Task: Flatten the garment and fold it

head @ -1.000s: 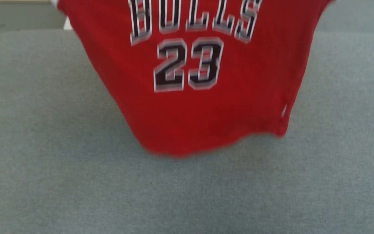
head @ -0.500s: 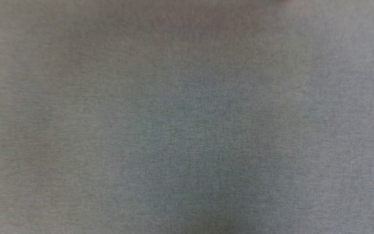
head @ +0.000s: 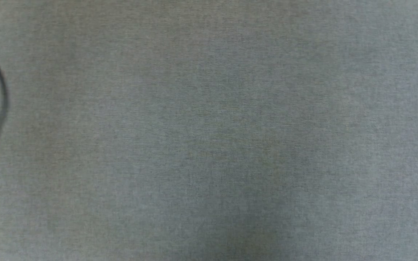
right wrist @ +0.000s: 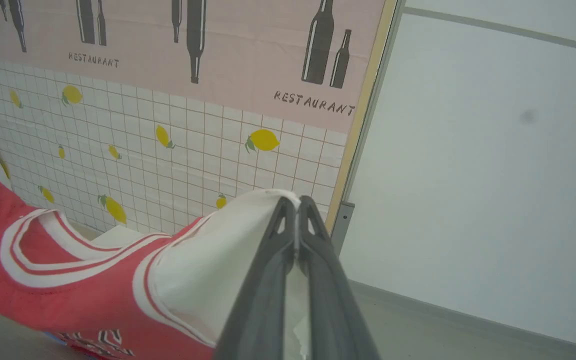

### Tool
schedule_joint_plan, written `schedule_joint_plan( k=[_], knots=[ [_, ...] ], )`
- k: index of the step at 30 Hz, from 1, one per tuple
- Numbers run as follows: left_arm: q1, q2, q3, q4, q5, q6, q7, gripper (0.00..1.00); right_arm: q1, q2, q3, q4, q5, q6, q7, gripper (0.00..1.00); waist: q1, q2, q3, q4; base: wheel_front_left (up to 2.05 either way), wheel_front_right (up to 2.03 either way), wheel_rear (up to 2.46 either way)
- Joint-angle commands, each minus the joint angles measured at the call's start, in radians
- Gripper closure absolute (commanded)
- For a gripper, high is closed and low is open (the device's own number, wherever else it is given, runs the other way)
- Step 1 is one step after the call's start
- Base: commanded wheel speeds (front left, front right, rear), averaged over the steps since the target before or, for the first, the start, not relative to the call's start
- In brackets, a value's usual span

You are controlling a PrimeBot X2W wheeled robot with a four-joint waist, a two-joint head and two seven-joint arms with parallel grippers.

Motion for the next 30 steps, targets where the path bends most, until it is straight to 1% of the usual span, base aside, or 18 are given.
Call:
schedule_joint_plan(
  k=[1, 6, 9, 13, 15, 18, 22, 27, 30],
  knots=[
    [0.051, -0.008, -0.008, 0.016, -0.006, -0.007, -0.015, 1.00, 0.046, 0.002, 0.016, 0.005, 0.017, 0.003, -0.011, 1.00, -0.0002, -0.0001, -0.012, 0.008, 0.00, 0.00, 0.00],
    [0.236, -0.035, -0.051, 0.052, -0.013, -0.024, -0.048, 1.00, 0.204, -0.007, 0.062, -0.013, 0.096, 0.003, -0.028, 1.00, -0.0002, -0.0001, -0.078, 0.019, 0.00, 0.00, 0.00],
    [0.388, -0.031, -0.081, 0.046, -0.019, -0.032, -0.055, 1.00, 0.346, -0.029, 0.100, -0.062, 0.157, 0.003, -0.018, 1.00, -0.0002, -0.0001, -0.139, 0.023, 0.00, 0.00, 0.00],
    [0.595, 0.013, -0.105, -0.003, -0.039, -0.034, -0.043, 1.00, 0.552, -0.086, 0.128, -0.157, 0.241, 0.003, 0.026, 1.00, -0.0002, -0.0001, -0.218, 0.024, 0.00, 0.00, 0.00],
    [0.701, 0.039, -0.114, -0.048, -0.052, -0.027, -0.026, 1.00, 0.660, -0.122, 0.128, -0.211, 0.284, 0.003, 0.059, 1.00, -0.0002, -0.0001, -0.255, 0.026, 0.00, 0.00, 0.00],
    [0.864, 0.087, -0.123, -0.143, -0.081, -0.006, 0.012, 1.00, 0.825, -0.180, 0.109, -0.290, 0.340, 0.003, 0.122, 1.00, -0.0002, -0.0001, -0.302, 0.028, 0.00, 0.00, 0.00],
    [1.058, 0.158, -0.129, -0.290, -0.118, 0.044, 0.072, 1.00, 1.019, -0.249, 0.061, -0.367, 0.393, 0.003, 0.216, 1.00, -0.0002, -0.0001, -0.352, 0.031, 0.00, 0.00, 0.00],
    [1.209, 0.227, -0.124, -0.424, -0.146, 0.111, 0.119, 1.00, 1.187, -0.293, -0.008, -0.428, 0.399, 0.003, 0.307, 1.00, -0.0002, -0.0001, -0.394, 0.033, 0.00, 0.00, 0.00],
    [1.276, 0.252, -0.124, -0.488, -0.162, 0.137, 0.138, 1.00, 1.274, -0.297, -0.046, -0.467, 0.392, 0.003, 0.360, 1.00, -0.0002, -0.0001, -0.417, 0.034, 0.00, 0.00, 0.00]
  ],
)
